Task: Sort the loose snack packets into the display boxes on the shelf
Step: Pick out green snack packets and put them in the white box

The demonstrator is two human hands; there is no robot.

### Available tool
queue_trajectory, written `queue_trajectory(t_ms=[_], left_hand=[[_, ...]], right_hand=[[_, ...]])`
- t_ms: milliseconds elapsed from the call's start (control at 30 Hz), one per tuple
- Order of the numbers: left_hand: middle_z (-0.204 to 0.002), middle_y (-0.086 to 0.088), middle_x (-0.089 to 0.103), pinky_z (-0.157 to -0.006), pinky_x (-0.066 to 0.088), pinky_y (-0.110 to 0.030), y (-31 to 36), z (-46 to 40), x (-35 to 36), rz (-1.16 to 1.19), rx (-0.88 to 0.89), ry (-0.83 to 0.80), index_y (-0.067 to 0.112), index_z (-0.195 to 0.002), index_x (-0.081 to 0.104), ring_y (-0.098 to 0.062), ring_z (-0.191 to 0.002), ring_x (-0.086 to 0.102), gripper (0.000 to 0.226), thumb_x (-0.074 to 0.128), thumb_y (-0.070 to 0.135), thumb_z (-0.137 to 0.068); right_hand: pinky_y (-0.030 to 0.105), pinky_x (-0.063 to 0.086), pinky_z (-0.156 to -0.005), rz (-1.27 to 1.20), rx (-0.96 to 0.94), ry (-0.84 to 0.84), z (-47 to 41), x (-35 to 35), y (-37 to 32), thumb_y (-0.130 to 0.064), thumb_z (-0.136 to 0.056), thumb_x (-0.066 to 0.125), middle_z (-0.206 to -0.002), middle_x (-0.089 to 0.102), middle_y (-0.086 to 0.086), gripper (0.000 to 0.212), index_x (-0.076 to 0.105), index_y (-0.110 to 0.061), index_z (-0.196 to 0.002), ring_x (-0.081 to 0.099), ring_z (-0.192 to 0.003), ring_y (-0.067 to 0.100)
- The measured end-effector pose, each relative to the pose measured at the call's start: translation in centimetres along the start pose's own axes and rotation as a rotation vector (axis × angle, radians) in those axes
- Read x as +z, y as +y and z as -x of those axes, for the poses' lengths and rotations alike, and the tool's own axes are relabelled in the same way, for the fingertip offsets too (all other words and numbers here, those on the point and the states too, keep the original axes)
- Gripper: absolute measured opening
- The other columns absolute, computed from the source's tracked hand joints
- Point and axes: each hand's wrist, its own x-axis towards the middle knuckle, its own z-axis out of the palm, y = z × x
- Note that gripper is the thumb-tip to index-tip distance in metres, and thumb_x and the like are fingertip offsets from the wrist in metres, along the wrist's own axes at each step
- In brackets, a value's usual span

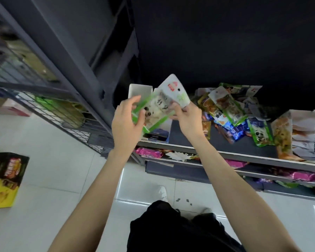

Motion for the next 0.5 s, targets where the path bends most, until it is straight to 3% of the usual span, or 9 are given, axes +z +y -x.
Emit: queue_trajectory(t_ms=[67, 133, 200, 267, 333, 400, 433, 500], left_hand=[[-0.112, 0.002, 0.062, -0.078, 0.048, -0.029, -2.9, 0.2, -0.5, -0.039, -0.101, -0.109, 0.016, -0.12, 0.057, -0.015, -0.096, 0.057, 0.032, 0.06, 0.023, -0.089], [-0.115, -0.001, 0.063, -0.083, 0.05, -0.038, -5.6, 0.6, -0.5, -0.09, -0.161, -0.317, 0.017, -0.121, 0.058, -0.021, -0.103, 0.058, 0.035, 0.059, 0.03, -0.089], [-0.124, -0.002, 0.06, -0.091, 0.047, -0.037, -7.3, 1.0, -0.4, -0.114, -0.204, -0.505, 0.019, -0.128, 0.055, -0.021, -0.113, 0.055, 0.047, 0.061, 0.04, -0.087], [-0.137, 0.002, 0.05, -0.099, 0.042, -0.034, -8.1, 1.2, -0.3, -0.194, -0.192, -0.683, 0.022, -0.137, 0.045, -0.018, -0.124, 0.047, 0.065, 0.062, 0.051, -0.082], [-0.145, 0.006, 0.04, -0.103, 0.036, -0.034, -8.3, 1.1, 0.0, -0.29, -0.159, -0.805, 0.024, -0.143, 0.035, -0.015, -0.131, 0.038, 0.078, 0.064, 0.055, -0.078], [-0.147, 0.007, 0.036, -0.104, 0.034, -0.033, -8.5, 1.0, 0.4, -0.351, -0.122, -0.852, 0.024, -0.144, 0.033, -0.015, -0.133, 0.035, 0.081, 0.066, 0.055, -0.077], [-0.148, 0.007, 0.036, -0.103, 0.034, -0.033, -8.6, 0.9, 0.5, -0.371, -0.104, -0.866, 0.025, -0.144, 0.033, -0.015, -0.133, 0.034, 0.08, 0.066, 0.055, -0.077], [-0.147, 0.008, 0.036, -0.102, 0.035, -0.034, -8.7, 0.8, 0.6, -0.401, -0.078, -0.884, 0.026, -0.143, 0.034, -0.016, -0.132, 0.035, 0.078, 0.064, 0.057, -0.077]], right_hand=[[0.043, 0.058, -0.066, -0.043, 0.022, 0.045, -1.6, 2.7, -0.6, -0.016, -0.096, 0.051, -0.083, 0.067, 0.008, 0.021, 0.062, -0.001, -0.106, 0.069, -0.074, 0.021], [0.039, 0.054, -0.054, 0.111, -0.041, 0.079, -2.9, 4.8, -0.8, -0.017, -0.097, 0.049, -0.065, 0.061, 0.006, 0.023, 0.061, 0.002, -0.104, 0.066, -0.064, 0.026], [0.033, 0.042, -0.045, 0.285, -0.129, 0.09, -3.8, 6.6, -0.7, -0.015, -0.098, 0.045, -0.054, 0.051, 0.002, 0.024, 0.059, 0.003, -0.106, 0.054, -0.05, 0.024], [0.034, 0.04, -0.049, 0.433, -0.234, 0.042, -4.6, 8.2, -0.3, -0.011, -0.098, 0.044, -0.059, 0.056, 0.011, 0.025, 0.057, -0.001, -0.115, 0.05, -0.05, 0.026], [0.036, 0.047, -0.06, 0.568, -0.283, -0.116, -5.3, 9.3, 0.7, -0.001, -0.094, 0.044, -0.075, 0.064, 0.016, 0.031, 0.057, -0.006, -0.121, 0.058, -0.062, 0.03], [0.042, 0.049, -0.088, 0.694, -0.353, -0.304, -5.7, 9.9, 2.1, 0.006, -0.087, 0.045, -0.107, 0.067, 0.016, 0.043, 0.06, -0.012, -0.123, 0.062, -0.098, 0.033], [0.042, 0.04, -0.102, 0.761, -0.425, -0.382, -5.8, 9.9, 2.8, 0.006, -0.084, 0.047, -0.123, 0.062, 0.013, 0.045, 0.062, -0.014, -0.123, 0.053, -0.116, 0.032], [0.04, 0.022, -0.111, 0.9, -0.563, -0.48, -5.8, 9.6, 3.7, -0.004, -0.085, 0.051, -0.136, 0.052, 0.009, 0.04, 0.063, -0.015, -0.122, 0.037, -0.133, 0.03]])
